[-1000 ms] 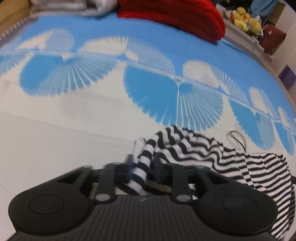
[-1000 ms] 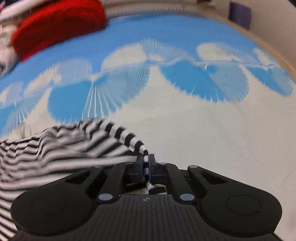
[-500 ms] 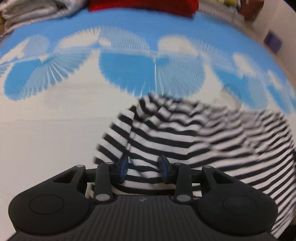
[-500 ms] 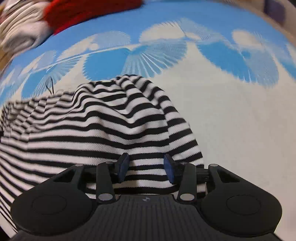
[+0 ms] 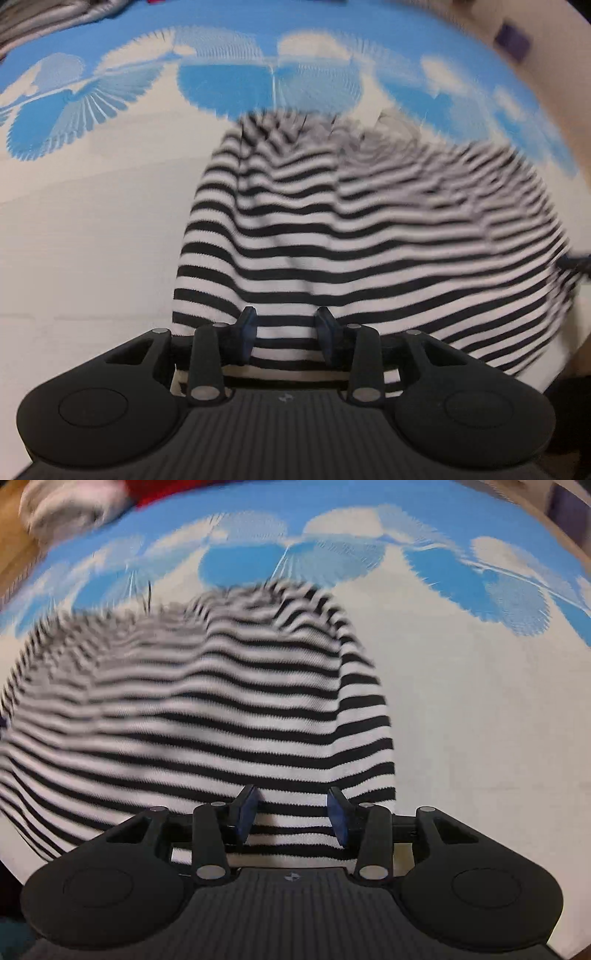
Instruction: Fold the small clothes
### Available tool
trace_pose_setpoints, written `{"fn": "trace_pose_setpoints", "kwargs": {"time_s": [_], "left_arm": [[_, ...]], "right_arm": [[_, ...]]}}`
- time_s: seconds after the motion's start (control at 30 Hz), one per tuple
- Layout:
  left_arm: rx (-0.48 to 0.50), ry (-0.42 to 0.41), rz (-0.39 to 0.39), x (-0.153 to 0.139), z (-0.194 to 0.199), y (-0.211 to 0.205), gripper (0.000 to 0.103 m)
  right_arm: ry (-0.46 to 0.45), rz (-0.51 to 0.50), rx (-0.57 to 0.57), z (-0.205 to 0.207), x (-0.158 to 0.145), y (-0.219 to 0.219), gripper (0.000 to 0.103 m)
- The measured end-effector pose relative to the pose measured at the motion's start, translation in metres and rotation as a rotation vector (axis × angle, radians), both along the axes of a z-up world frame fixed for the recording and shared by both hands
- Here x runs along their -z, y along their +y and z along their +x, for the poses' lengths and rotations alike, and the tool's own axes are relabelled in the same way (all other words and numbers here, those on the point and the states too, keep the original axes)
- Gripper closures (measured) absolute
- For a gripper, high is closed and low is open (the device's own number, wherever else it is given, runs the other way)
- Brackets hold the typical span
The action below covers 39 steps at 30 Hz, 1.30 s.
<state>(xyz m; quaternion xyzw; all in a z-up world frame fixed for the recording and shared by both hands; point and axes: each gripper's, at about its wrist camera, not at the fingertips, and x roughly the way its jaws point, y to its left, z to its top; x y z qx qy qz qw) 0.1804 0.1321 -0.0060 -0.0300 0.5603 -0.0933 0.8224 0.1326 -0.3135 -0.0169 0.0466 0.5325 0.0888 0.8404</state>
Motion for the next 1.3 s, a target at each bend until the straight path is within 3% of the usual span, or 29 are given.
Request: {"fn": "trace_pose_setpoints", "kwargs": {"time_s": [0.07, 0.13, 0.17, 0.27, 0.37, 0.5, 0.63, 0.7, 0.8, 0.83, 0.9, 0.97, 1.3], "left_arm": [[0.023, 0.025, -0.015, 0.004, -0.004, -0.001, 0.064], [0.046, 0.136, 0.107, 0.028, -0.006, -0.004, 0.063], [0.058, 0.154, 0.132, 0.034, -0.010, -0.005, 0.063], [0.025, 0.038, 0.126, 0.007, -0.016, -0.004, 0.062], [-0.045, -0.117, 0.061, -0.035, -0.034, 0.008, 0.058], [-0.126, -0.229, -0.027, -0.086, -0.061, 0.029, 0.057], [-0.131, -0.297, 0.017, -0.124, -0.103, 0.034, 0.045], [-0.153, -0.331, 0.039, -0.135, -0.125, 0.042, 0.043], [-0.206, -0.427, 0.013, -0.148, -0.155, 0.054, 0.043], [-0.212, -0.454, 0.015, -0.151, -0.161, 0.056, 0.042], [-0.236, -0.492, 0.017, -0.156, -0.169, 0.060, 0.041], [-0.275, -0.492, 0.020, -0.157, -0.172, 0.067, 0.041], [-0.344, -0.567, -0.043, -0.164, -0.191, 0.104, 0.041]], "right_arm": [[0.032, -0.043, -0.010, -0.005, 0.005, 0.001, 0.060], [0.078, -0.120, -0.056, -0.010, 0.018, 0.005, 0.060], [0.065, -0.129, -0.059, -0.012, 0.017, 0.007, 0.059], [-0.002, -0.134, 0.000, -0.022, -0.002, 0.008, 0.059], [-0.159, -0.134, 0.009, -0.041, -0.034, 0.017, 0.059], [-0.305, -0.136, -0.001, -0.063, -0.062, 0.039, 0.059], [-0.370, -0.084, 0.009, -0.076, -0.077, 0.066, 0.059], [-0.393, -0.048, 0.004, -0.081, -0.080, 0.084, 0.059], [-0.413, -0.001, -0.030, -0.091, -0.084, 0.117, 0.063], [-0.421, 0.013, -0.055, -0.093, -0.085, 0.129, 0.067], [-0.435, 0.036, -0.115, -0.095, -0.086, 0.155, 0.085], [-0.453, 0.060, -0.190, -0.098, -0.088, 0.183, 0.093], [-0.416, 0.148, -0.447, -0.100, -0.064, 0.309, 0.093]]}}
